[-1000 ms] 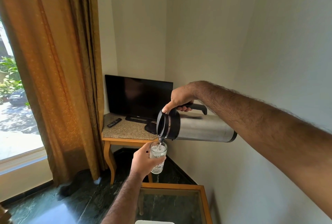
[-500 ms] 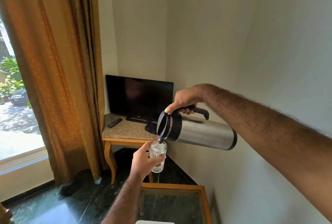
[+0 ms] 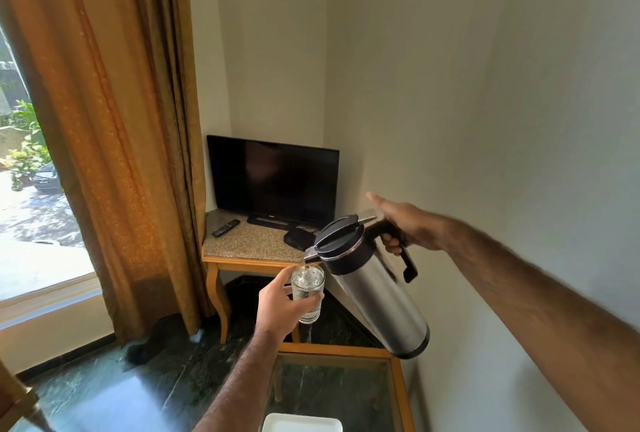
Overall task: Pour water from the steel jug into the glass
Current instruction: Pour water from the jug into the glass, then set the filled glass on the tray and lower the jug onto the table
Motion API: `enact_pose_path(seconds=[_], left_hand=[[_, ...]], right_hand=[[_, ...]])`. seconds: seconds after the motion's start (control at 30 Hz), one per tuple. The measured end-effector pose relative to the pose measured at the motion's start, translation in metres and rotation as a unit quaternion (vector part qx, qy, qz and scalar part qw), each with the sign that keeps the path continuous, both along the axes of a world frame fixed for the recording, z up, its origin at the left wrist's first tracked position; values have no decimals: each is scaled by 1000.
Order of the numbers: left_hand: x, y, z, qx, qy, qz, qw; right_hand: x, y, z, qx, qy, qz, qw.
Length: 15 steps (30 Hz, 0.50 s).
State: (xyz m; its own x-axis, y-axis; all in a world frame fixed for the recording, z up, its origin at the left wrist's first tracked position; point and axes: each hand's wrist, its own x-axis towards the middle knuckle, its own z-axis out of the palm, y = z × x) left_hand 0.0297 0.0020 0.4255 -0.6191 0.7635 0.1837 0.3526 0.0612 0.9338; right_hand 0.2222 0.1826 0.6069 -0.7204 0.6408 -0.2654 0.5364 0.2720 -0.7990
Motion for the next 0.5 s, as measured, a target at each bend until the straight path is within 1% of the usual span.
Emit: enact_pose_path(seconds=[0.1,0.23,0.37,0.5], left_hand=[[1,1,-11,-1,7,10,1000],[6,1,-38,-14,22,36,999],[10,-2,-68,-25,28,61,997],[16,-7,-107,-50,29,77,995]], right_hand=[[15,6,-49,-46,115,-49,991],[32,-10,-106,-107,239,-139,955],[51,-34,-156,-131,327,-236,906],[61,-48,-212,-164,373,-292,865]])
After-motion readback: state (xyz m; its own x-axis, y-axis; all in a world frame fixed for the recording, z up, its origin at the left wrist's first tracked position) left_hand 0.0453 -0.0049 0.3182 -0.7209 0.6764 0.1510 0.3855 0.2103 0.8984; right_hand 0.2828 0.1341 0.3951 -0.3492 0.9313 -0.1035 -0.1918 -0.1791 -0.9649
